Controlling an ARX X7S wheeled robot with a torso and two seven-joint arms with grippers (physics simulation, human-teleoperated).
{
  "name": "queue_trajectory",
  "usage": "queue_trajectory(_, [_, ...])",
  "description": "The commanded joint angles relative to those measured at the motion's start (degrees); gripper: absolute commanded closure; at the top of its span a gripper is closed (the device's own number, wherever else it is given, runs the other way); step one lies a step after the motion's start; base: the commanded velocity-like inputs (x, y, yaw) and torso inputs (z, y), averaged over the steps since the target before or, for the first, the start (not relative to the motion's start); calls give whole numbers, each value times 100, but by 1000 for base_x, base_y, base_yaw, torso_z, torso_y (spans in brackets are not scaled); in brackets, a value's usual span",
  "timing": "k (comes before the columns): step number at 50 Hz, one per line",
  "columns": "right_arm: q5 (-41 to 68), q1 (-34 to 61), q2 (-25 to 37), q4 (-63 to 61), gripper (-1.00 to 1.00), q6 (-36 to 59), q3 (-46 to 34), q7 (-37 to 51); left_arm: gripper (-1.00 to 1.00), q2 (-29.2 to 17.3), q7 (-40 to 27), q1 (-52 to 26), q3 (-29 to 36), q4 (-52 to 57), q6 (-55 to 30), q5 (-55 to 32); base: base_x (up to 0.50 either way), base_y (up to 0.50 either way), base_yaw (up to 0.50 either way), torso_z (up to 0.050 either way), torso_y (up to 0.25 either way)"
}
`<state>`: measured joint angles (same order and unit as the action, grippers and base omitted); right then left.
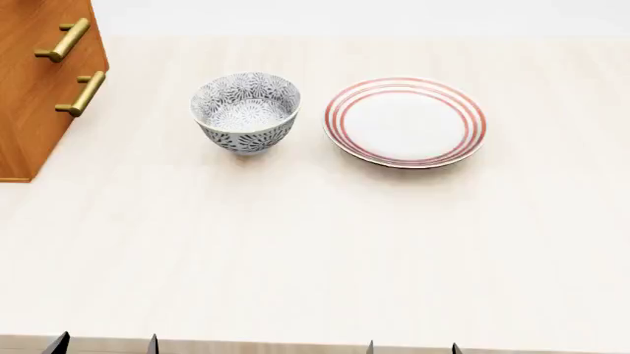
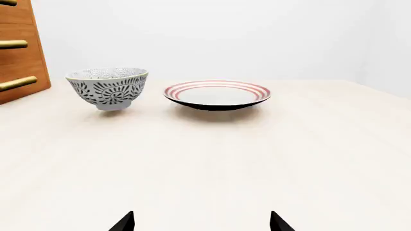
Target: Open the top drawer of the cabinet.
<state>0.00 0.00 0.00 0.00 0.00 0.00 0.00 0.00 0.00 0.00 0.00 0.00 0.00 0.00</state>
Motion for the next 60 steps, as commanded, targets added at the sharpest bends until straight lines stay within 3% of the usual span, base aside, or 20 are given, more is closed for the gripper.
queue_trajectory(1, [121, -14, 85, -28, -100, -17, -108, 101, -100, -91, -105, -1, 106, 5, -27, -88, 0, 0, 0, 0, 0])
queue_trajectory(20, [397, -38, 349, -87, -100, 26, -441, 343, -100, -354, -393, 5, 425, 60, -113, -298, 0, 0, 0, 0, 0])
queue_trajectory(22, [397, -38, 349, -87, -100, 26, -441, 343, -100, -354, -393, 5, 425, 60, -113, -298, 0, 0, 0, 0, 0])
queue_trajectory(23, [167, -52, 118, -92, -100, 40, -174, 73, -100, -115, -113, 18, 151, 66, -124, -48, 0, 0, 0, 0, 0])
queue_trajectory(56, [530, -44, 454, -90, -100, 37, -565, 482, -100, -432, -629, -44, 516, 112, -391, -404, 0, 0, 0, 0, 0])
queue_trajectory(60, [557, -42, 481, -91, -100, 34, -592, 511, -100, -461, -674, -41, 551, 126, -367, -404, 0, 0, 0, 50, 0])
